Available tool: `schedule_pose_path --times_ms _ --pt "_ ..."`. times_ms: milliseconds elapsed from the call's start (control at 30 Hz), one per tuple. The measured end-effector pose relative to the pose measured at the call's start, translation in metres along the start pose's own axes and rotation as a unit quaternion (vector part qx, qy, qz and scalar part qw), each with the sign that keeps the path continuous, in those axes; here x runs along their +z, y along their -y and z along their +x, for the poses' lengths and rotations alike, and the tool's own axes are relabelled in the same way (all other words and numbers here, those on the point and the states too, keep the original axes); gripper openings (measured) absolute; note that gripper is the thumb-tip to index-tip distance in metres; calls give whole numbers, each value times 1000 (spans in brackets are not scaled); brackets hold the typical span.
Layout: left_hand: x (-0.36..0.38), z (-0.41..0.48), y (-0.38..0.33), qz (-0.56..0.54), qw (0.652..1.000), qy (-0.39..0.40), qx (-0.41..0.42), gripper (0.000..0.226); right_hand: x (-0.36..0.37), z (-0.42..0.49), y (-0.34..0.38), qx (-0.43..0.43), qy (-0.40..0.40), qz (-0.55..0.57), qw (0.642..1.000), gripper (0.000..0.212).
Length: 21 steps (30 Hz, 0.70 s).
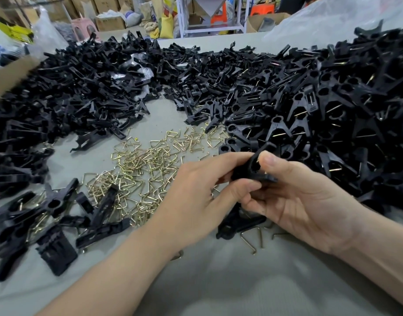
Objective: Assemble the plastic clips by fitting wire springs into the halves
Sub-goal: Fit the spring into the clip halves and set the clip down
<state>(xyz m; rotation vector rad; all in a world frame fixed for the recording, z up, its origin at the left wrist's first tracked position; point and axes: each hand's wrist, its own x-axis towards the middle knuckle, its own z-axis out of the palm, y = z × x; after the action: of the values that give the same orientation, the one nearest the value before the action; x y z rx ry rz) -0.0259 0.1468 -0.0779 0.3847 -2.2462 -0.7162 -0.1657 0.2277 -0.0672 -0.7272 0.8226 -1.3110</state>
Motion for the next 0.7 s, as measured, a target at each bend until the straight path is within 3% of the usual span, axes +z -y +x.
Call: schedule_pose_path --times_ms 267,400,533,700 --pt "-2 -2 -3 -18 1000 0 -6 33 2 2 0 -6 -24 1 1000 30" --pt "-2 -1 -6 -7 1000 -16 -7 31 -2 -1 2 22 -2 24 999 45" --pt "-3 0 -1 55 998 -28 -2 30 -4 0 12 6 -65 -50 997 19" --pt "-6 2 3 90 995 -30 -41 30 -8 3 10 -77 -127 -161 976 14"
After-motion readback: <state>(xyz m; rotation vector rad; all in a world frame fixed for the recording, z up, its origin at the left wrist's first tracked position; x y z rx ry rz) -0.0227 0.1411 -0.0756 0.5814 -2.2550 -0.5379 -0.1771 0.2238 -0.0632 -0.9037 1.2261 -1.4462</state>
